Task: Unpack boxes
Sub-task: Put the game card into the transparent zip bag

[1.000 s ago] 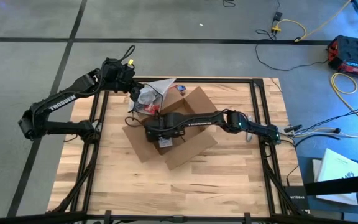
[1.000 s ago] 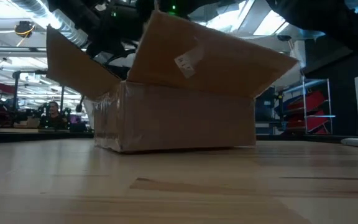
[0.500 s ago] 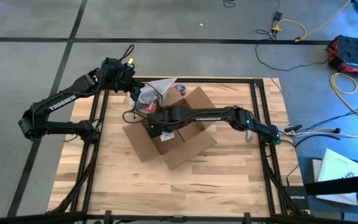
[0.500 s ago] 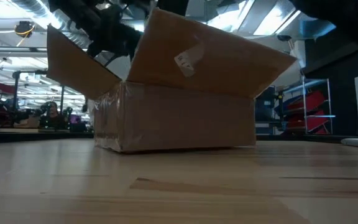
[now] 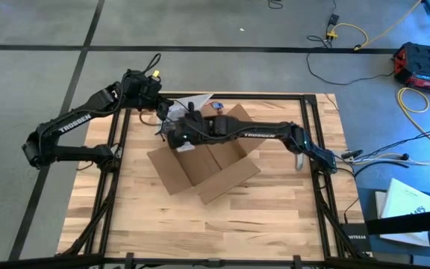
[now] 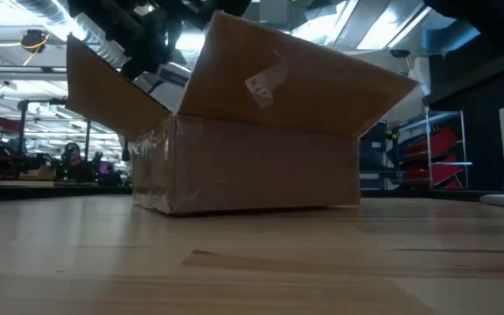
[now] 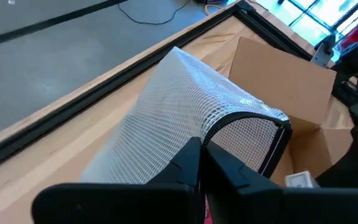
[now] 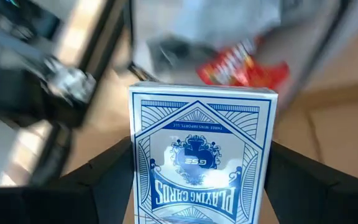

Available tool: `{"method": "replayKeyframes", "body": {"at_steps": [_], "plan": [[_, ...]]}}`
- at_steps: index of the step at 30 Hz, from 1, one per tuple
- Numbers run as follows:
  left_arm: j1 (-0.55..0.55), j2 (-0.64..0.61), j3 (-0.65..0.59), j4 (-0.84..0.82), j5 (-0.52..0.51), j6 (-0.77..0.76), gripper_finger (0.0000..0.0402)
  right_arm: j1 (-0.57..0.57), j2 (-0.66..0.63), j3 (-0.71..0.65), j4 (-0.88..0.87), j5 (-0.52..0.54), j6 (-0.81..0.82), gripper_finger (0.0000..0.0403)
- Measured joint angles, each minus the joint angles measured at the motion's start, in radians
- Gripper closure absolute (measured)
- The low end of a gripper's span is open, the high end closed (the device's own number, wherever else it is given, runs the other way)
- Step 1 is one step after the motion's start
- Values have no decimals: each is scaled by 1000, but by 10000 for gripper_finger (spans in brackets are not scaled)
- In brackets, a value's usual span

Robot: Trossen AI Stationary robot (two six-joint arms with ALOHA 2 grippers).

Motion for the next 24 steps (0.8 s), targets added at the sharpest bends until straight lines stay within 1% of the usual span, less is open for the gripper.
{"method": "replayKeyframes", "body": {"at_steps": [2, 5, 9, 17, 24], "plan": [[0, 0, 0, -9, 1, -7, 402, -9, 0, -1, 44, 30, 0, 124], [0, 0, 0, -22, 0, -4, 402, -35, 0, -3, 36, 91, -35, 124], [-1, 0, 0, -24, 7, -36, 402, -72, 0, -3, 42, 136, -94, 124], [-1, 0, 0, -45, 10, -55, 402, -119, 11, -2, 84, 148, -177, 124], [-1, 0, 0, -60, 10, -64, 402, -119, 65, -4, 129, 139, -178, 124]]}}
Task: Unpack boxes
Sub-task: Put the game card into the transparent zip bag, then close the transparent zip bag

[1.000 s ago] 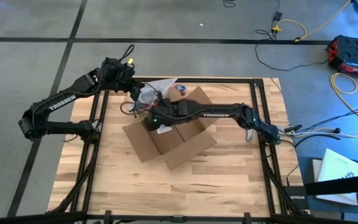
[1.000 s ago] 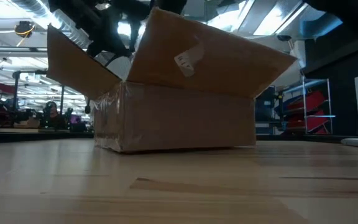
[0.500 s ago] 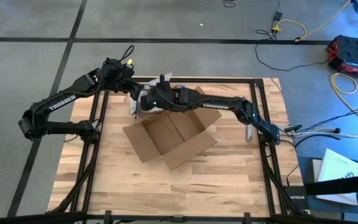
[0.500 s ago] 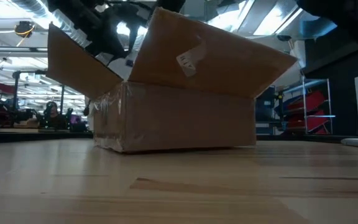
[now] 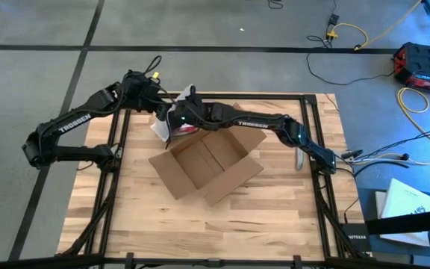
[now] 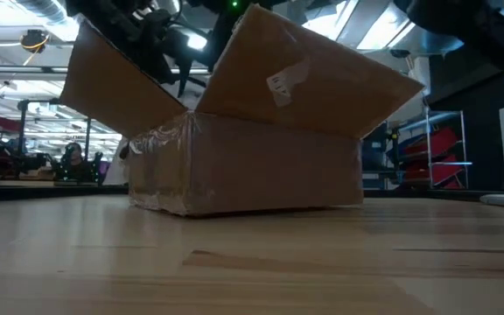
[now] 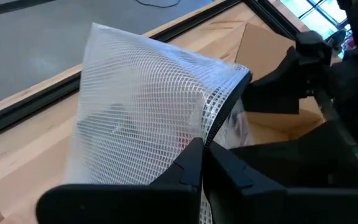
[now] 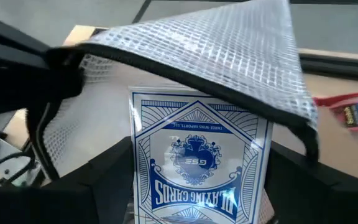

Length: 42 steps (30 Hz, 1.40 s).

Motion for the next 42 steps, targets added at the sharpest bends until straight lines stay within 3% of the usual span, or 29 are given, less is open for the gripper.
{"method": "replayKeyframes", "body": {"at_steps": [8, 16, 23, 30, 39, 42], "plan": [[-5, 0, 0, -25, 1, 1, 402, -3, 29, 0, 44, 70, -52, 124], [-17, 0, 0, -44, 0, -10, 402, -22, 77, -6, 198, 128, -244, 124], [-30, 0, 0, -59, -6, -12, 402, -29, 111, -5, 266, 141, -377, 92], [-33, 0, 0, -58, 4, 5, 402, -26, 131, -5, 252, 64, -392, 64], [-34, 2, 0, -53, 3, 11, 402, -25, 131, -5, 247, 6, -401, 60], [-34, 2, 0, -55, 4, 31, 402, -26, 130, -5, 244, -57, -393, 59]]}}
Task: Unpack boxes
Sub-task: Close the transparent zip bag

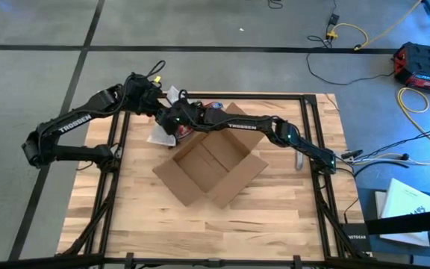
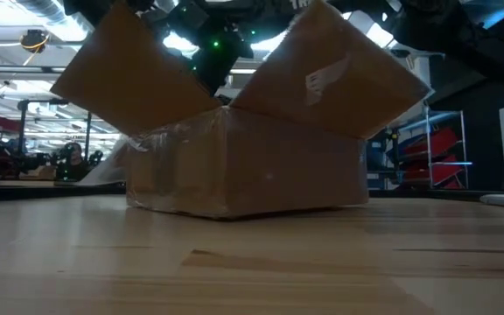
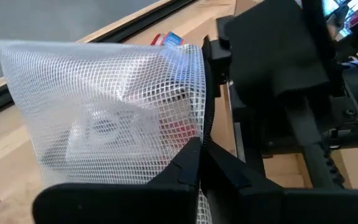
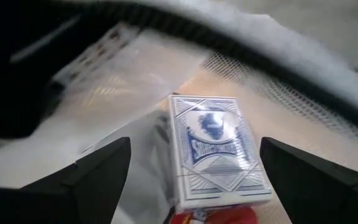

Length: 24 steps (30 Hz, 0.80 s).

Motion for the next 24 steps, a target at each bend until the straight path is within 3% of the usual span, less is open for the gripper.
{"method": "replayKeyframes", "body": {"at_steps": [5, 11, 24], "plan": [[0, 0, 0, 5, 16, 23, 402, 18, -32, 1, -59, -46, 30, 59], [-2, -1, 1, -32, 36, 116, 402, 72, -69, 10, -198, 95, -7, 59], [0, -1, 1, -61, 26, 186, 402, 171, -132, 10, -562, 215, 123, 59]]}}
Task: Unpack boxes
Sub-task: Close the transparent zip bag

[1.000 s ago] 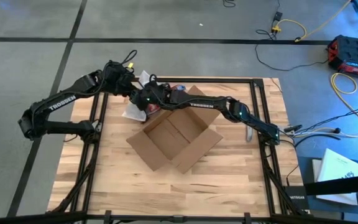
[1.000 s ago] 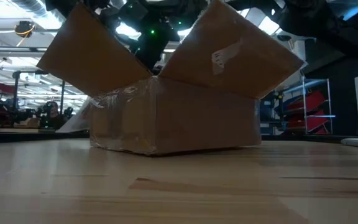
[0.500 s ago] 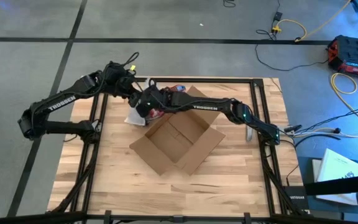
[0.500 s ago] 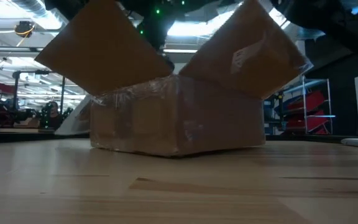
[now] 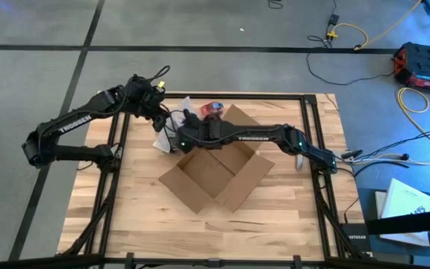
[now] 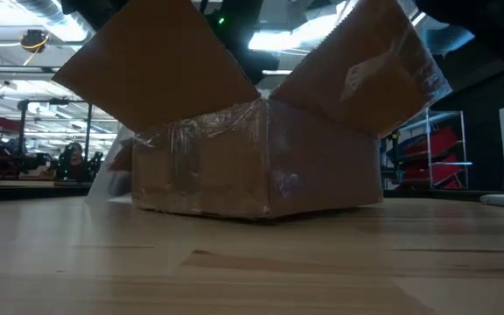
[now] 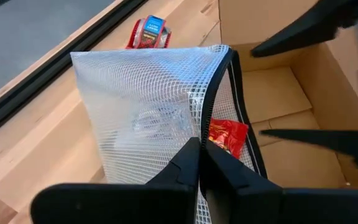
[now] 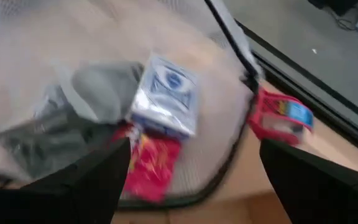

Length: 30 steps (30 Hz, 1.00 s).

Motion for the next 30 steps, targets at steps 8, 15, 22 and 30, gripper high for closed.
{"method": "replayKeyframes", "body": {"at_steps": [8, 15, 22, 30], "plan": [[-2, 0, 0, -7, 0, 30, 402, 65, -13, -11, -124, -44, 158, 59], [-2, 0, 0, -55, 10, 27, 402, 70, -14, -32, 126, -280, 74, 77], [-2, -1, 0, -89, 19, 34, 402, 45, -13, -32, 208, -535, -139, 82], [-33, 0, 0, -106, 4, 54, 392, 17, -13, -32, 202, -581, -424, 82]]}}
